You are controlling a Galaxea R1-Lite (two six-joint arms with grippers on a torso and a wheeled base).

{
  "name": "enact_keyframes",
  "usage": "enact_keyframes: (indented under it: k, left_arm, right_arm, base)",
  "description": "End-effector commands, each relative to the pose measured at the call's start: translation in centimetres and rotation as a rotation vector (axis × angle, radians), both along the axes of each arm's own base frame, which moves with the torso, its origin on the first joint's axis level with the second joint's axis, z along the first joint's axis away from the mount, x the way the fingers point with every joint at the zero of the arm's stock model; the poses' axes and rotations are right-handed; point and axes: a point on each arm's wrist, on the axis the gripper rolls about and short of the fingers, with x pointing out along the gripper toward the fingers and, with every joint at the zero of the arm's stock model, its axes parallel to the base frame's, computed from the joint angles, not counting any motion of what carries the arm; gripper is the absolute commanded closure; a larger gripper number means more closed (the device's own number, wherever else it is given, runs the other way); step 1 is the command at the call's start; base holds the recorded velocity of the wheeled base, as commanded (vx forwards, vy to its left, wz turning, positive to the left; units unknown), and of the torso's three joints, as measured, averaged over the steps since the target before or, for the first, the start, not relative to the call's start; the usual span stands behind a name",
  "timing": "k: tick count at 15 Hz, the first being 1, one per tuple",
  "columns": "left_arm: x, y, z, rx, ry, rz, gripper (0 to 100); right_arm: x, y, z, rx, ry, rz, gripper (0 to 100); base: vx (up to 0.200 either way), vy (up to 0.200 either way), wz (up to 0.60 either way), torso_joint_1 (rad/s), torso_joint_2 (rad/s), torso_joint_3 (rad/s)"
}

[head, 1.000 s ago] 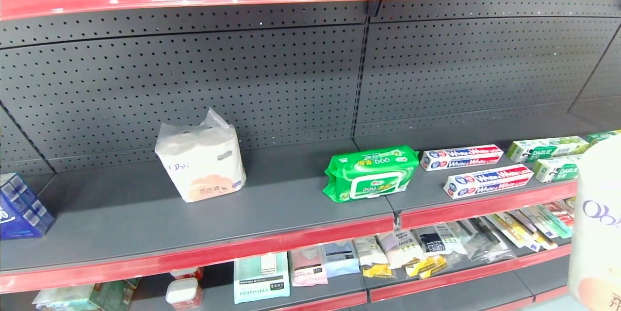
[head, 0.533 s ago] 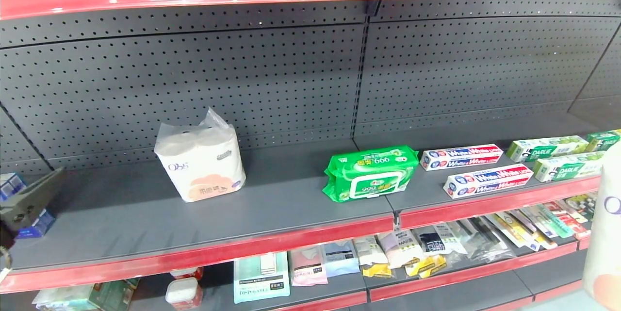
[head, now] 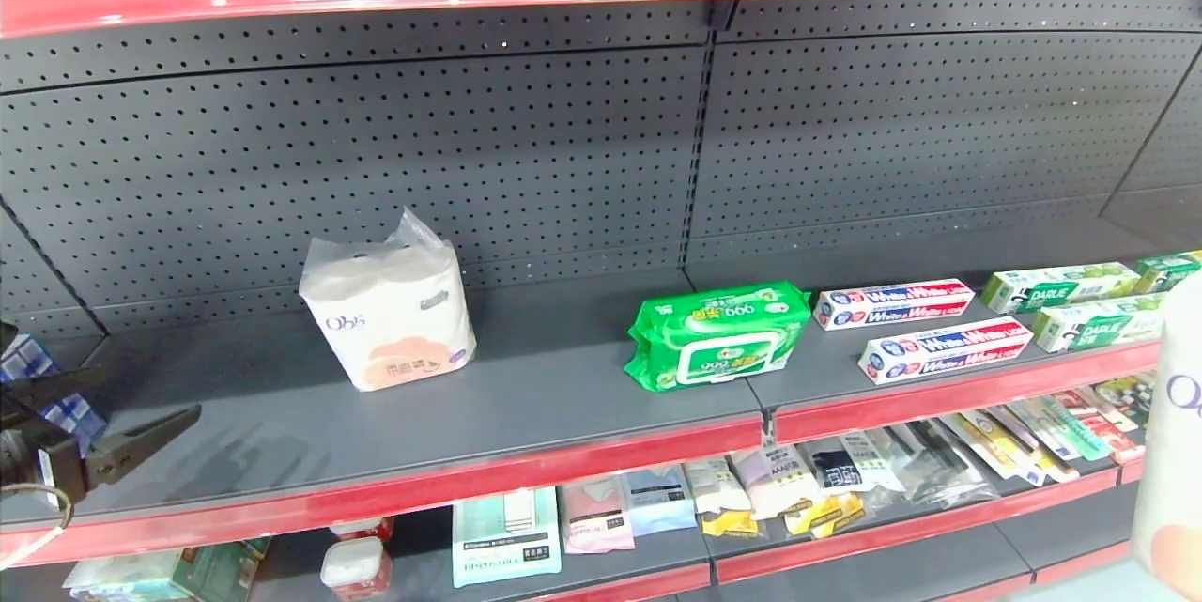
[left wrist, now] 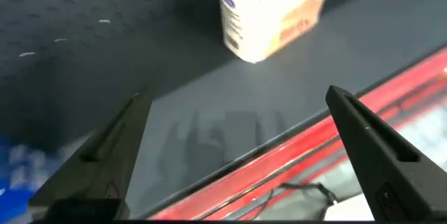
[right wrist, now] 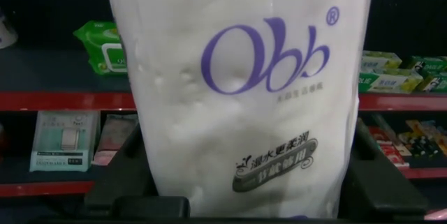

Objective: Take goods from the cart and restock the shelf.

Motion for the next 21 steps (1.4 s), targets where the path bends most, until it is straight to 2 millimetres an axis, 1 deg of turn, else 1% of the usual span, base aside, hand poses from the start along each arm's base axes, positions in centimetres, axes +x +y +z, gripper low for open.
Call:
enact_keyframes:
  k: [1, 2, 3, 4, 5, 7, 8, 10, 13, 17, 18, 21]
  left_arm:
    - [3.8, 3.3, -3.7, -0.030, 0.045, -0.102, 0]
    - [5.0, 4.1, -4.2, -0.013, 0.031, -0.130, 0]
    - [6.1, 4.4, -4.5, -0.021, 0.022, -0.166, 0]
    - [6.7, 4.3, -4.7, -0.025, 0.022, -0.187, 0]
    - [8.0, 4.0, -5.2, -0.033, 0.028, -0.224, 0]
    - [10.1, 3.6, -5.5, -0.027, 0.021, -0.276, 0]
    - [10.7, 3.5, -5.6, -0.027, 0.018, -0.287, 0]
    - [11.2, 3.5, -5.3, -0.030, 0.014, -0.291, 0]
    - [11.1, 3.3, -5.5, -0.035, 0.019, -0.294, 0]
    - [12.0, 2.1, -5.5, -0.041, 0.022, -0.341, 0]
    - [12.6, 1.5, -5.6, -0.045, 0.025, -0.364, 0]
    - [13.3, 1.2, -5.7, -0.047, 0.023, -0.379, 0]
  right_arm:
    - [0.6, 0.0, 0.0, -0.001, 0.031, 0.000, 100]
    - [0.7, 0.0, -0.1, -0.002, 0.040, -0.003, 100]
    - [0.8, 0.0, -0.2, -0.004, 0.049, -0.017, 100]
    - [0.9, -0.1, -0.2, -0.005, 0.054, -0.023, 100]
    - [1.0, -0.1, -0.3, -0.005, 0.061, -0.024, 100]
    - [1.1, -0.1, -0.3, -0.005, 0.069, -0.026, 100]
    - [1.1, -0.1, -0.5, -0.005, 0.075, -0.026, 100]
    - [1.3, -0.1, -0.7, -0.010, 0.090, -0.025, 100]
    - [1.5, -0.1, -1.0, -0.016, 0.101, -0.023, 100]
    - [1.4, -0.1, -1.1, -0.017, 0.102, -0.023, 100]
    - [1.4, -0.1, -1.1, -0.017, 0.102, -0.025, 100]
    - [1.5, -0.1, -1.1, -0.017, 0.105, -0.026, 100]
  base:
    - [0.000, 0.000, 0.00, 0.000, 0.00, 0.000]
    - [0.000, 0.000, 0.00, 0.000, 0.00, 0.000]
    - [0.000, 0.000, 0.00, 0.000, 0.00, 0.000]
    - [0.000, 0.000, 0.00, 0.000, 0.00, 0.000]
    - [0.000, 0.000, 0.00, 0.000, 0.00, 0.000]
    - [0.000, 0.000, 0.00, 0.000, 0.00, 0.000]
    - [0.000, 0.000, 0.00, 0.000, 0.00, 0.000]
    - [0.000, 0.000, 0.00, 0.000, 0.00, 0.000]
    - [0.000, 0.000, 0.00, 0.000, 0.00, 0.000]
    - [0.000, 0.000, 0.00, 0.000, 0.00, 0.000]
    - [0.000, 0.000, 0.00, 0.000, 0.00, 0.000]
    - [0.000, 0.000, 0.00, 0.000, 0.00, 0.000]
